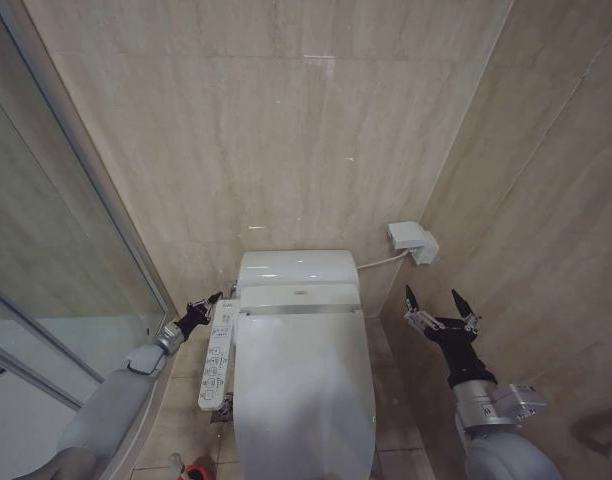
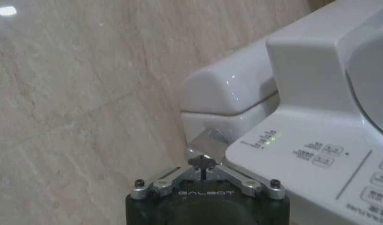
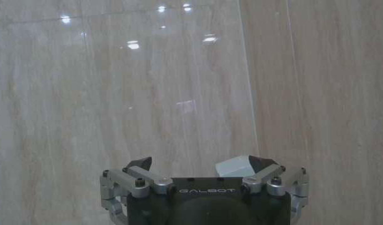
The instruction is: Open the toilet lid, clean the toilet bowl with a toilet brush, close the toilet lid, and flush.
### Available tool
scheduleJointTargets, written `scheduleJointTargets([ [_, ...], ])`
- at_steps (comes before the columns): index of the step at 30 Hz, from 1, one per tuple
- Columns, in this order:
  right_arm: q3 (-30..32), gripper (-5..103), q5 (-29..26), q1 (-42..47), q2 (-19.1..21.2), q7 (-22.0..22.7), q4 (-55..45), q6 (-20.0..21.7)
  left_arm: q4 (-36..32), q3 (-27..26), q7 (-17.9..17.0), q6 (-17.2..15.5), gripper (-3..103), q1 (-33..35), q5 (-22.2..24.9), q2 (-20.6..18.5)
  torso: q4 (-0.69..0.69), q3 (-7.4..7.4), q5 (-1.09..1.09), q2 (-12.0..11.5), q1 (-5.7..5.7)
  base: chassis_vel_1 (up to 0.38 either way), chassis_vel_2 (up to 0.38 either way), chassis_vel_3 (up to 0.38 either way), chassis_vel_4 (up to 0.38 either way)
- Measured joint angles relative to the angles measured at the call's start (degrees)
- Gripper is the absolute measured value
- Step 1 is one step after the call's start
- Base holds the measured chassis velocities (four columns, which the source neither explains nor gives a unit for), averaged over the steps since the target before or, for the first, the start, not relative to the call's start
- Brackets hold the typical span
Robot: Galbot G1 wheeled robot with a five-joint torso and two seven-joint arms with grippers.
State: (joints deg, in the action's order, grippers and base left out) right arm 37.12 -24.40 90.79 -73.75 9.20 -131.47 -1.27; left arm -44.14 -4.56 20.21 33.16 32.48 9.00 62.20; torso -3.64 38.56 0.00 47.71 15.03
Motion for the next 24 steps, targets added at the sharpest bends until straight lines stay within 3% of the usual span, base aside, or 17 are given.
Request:
scheduleJointTargets([
  [24,0.0,100,0.0,0.0,0.0,0.0,0.0,0.0,-0.11,0.94,0.2,0.14,0,-0.34,-0.14,0.08,0.0,0.0,0.0,0.0,-0.01,-0.014,0.017,0.014,-0.015],
])
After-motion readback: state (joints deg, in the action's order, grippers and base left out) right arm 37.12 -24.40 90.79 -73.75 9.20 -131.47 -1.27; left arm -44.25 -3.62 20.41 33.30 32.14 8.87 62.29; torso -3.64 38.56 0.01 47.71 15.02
